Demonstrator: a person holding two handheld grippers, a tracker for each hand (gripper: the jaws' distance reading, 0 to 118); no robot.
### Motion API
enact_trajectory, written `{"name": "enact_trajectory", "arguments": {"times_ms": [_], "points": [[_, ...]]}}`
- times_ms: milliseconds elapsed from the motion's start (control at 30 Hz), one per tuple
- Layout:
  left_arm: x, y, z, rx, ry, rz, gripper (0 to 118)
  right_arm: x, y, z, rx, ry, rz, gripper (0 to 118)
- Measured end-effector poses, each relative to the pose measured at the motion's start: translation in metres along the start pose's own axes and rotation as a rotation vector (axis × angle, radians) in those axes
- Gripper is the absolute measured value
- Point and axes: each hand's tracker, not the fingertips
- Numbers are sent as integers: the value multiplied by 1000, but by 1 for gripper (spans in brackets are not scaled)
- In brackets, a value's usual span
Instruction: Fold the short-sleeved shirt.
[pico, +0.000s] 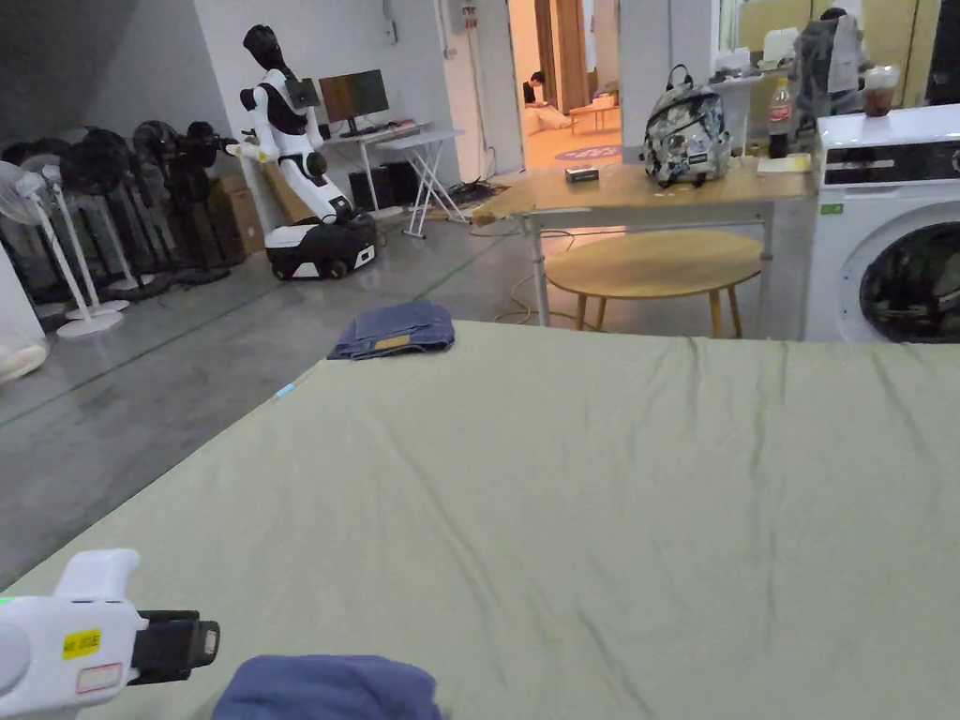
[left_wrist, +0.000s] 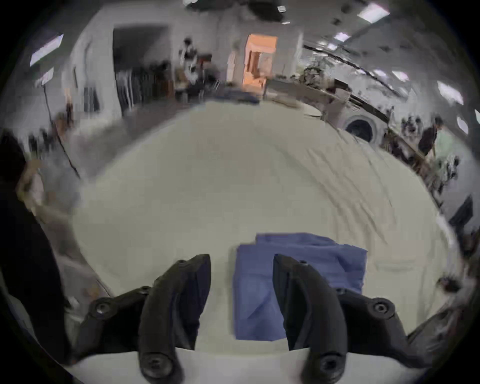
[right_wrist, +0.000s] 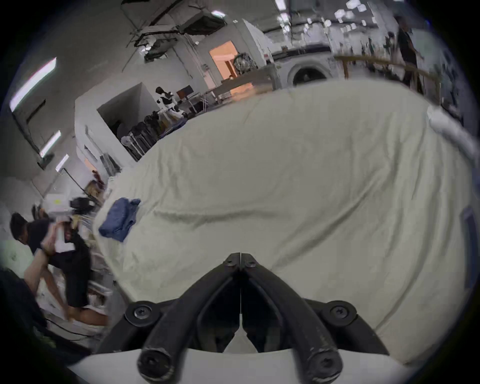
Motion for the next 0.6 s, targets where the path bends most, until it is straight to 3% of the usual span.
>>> {"name": "enact_trajectory", "arguments": {"times_ms": [33, 133, 200, 400, 467, 600], "points": [[13, 3, 18, 64, 21, -69, 57, -1, 6, 4, 40, -35, 20, 0], [35, 13, 56, 268, 101, -272, 58, 0, 26, 18, 139, -14, 34, 0], [65, 15, 84, 384, 32, -298, 58, -4, 37, 34, 236, -31, 69, 0], [170, 8, 142, 714, -177, -192, 58, -25, 64, 76, 486, -149, 184, 0], [199, 4, 147, 779, -231, -156, 58, -31, 67, 85, 571, -207, 192, 0], [233, -1, 141, 825, -270, -136, 56, -32, 74, 91, 643, -210, 183, 0]]}}
